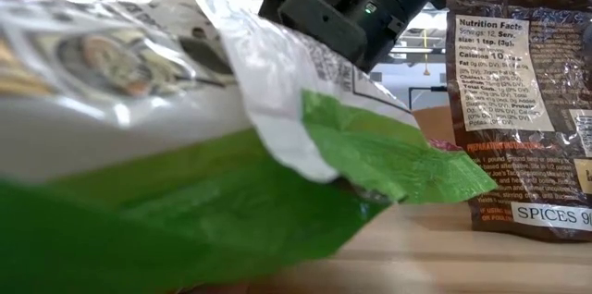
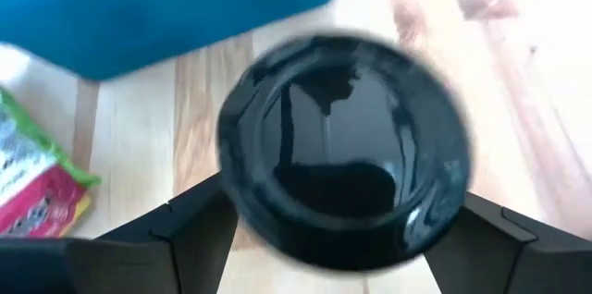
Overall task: Pick & Place Food Item
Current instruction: Put the green seasoning bottle into the blue bin
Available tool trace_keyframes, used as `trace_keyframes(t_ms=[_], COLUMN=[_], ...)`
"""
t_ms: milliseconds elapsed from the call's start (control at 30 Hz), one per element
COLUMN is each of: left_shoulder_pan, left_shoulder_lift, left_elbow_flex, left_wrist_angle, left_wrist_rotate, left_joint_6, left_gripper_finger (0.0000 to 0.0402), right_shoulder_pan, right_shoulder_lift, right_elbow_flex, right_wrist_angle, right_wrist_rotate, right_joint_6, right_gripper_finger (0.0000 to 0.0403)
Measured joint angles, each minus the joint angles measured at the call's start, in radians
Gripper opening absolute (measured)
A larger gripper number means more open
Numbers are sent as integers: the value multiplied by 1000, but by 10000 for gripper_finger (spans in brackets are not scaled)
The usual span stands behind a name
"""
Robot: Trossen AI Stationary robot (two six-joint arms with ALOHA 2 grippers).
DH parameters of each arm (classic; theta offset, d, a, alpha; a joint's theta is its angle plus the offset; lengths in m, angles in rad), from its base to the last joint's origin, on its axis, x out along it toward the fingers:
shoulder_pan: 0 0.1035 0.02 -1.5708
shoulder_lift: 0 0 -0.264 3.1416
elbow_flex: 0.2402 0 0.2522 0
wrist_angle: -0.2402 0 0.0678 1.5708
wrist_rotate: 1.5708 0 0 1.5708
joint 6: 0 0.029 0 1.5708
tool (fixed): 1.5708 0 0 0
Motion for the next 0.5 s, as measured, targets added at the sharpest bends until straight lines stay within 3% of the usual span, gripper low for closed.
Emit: trace_keyframes(t_ms=[500], left_shoulder_pan=[0], left_shoulder_lift=[0], left_elbow_flex=[0], left_wrist_angle=[0], left_wrist_rotate=[-5], left_joint_6=[0], left_gripper_finger=[273], right_shoulder_pan=[6], right_shoulder_lift=[0], right_elbow_flex=[-9], right_wrist_angle=[32], right_wrist_rotate=[7], right_joint_6=[26], right_gripper_finger=[292])
